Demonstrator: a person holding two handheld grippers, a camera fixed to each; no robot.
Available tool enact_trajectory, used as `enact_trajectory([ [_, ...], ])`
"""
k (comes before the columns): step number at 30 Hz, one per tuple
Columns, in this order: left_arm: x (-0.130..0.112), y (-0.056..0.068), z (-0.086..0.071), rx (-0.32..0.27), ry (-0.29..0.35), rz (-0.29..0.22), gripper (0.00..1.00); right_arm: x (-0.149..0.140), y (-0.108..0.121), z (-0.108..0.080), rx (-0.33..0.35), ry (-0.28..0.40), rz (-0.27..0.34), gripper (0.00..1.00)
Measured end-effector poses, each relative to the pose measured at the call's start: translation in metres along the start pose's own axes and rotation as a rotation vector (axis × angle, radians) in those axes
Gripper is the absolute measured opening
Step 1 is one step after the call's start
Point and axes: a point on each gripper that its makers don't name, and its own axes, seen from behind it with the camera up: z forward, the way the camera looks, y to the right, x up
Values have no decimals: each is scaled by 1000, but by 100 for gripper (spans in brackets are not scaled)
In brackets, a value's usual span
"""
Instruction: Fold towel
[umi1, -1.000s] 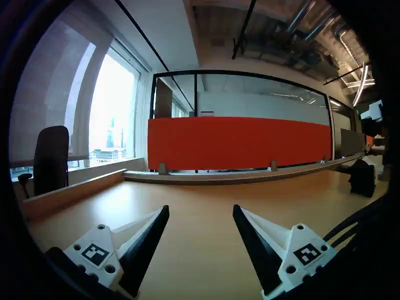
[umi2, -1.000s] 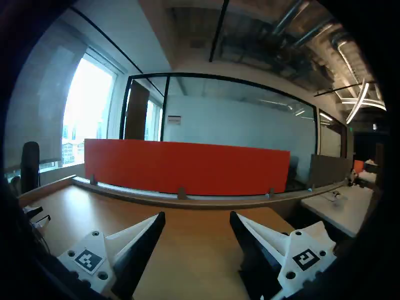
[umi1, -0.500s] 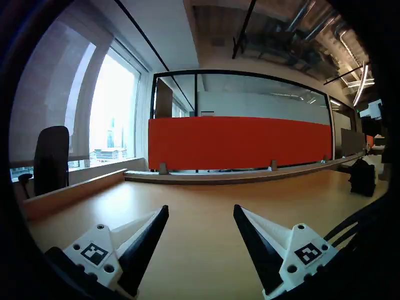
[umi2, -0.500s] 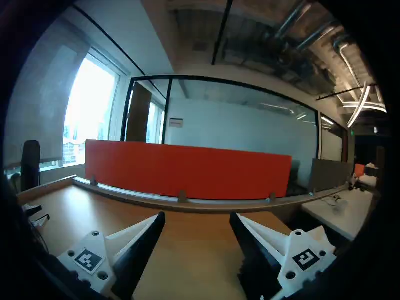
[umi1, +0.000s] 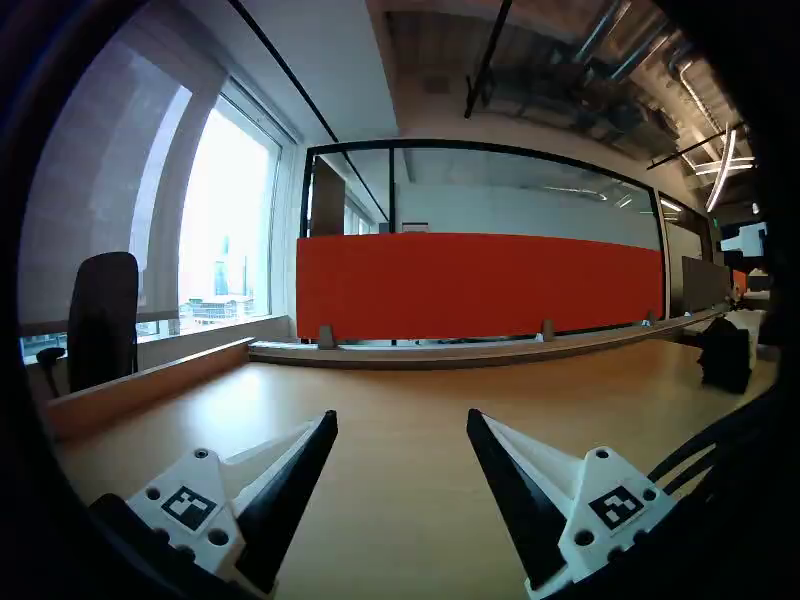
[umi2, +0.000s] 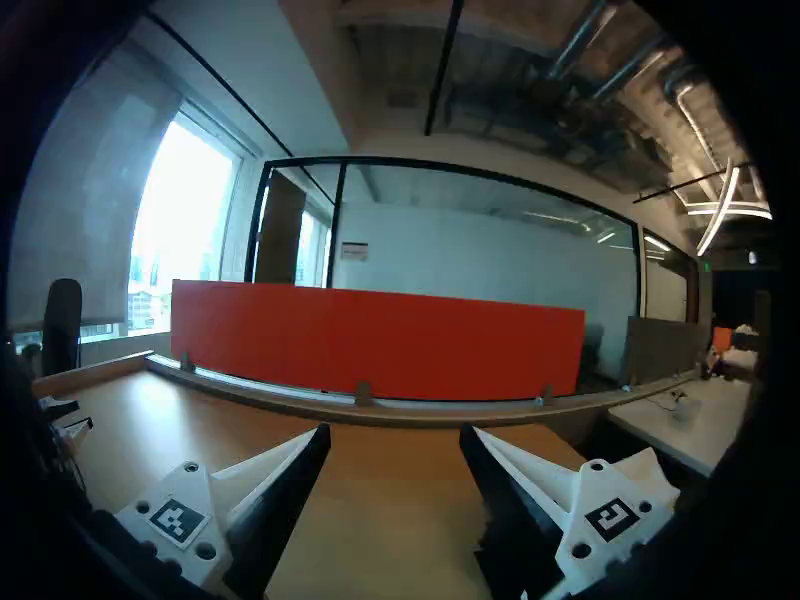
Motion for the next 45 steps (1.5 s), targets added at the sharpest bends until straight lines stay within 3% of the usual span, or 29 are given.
enact_trajectory([
  [9, 0, 0, -1, 0, 0, -1, 96, -41, 0, 6, 15, 6, 57, 100],
  [22, -2, 1, 0, 0, 1, -1, 96, -93, 13, 5, -13, 11, 69, 100],
  [45, -3, 1, 0, 0, 1, -1, 96, -139, 11, 5, 1, 1, 95, 100],
])
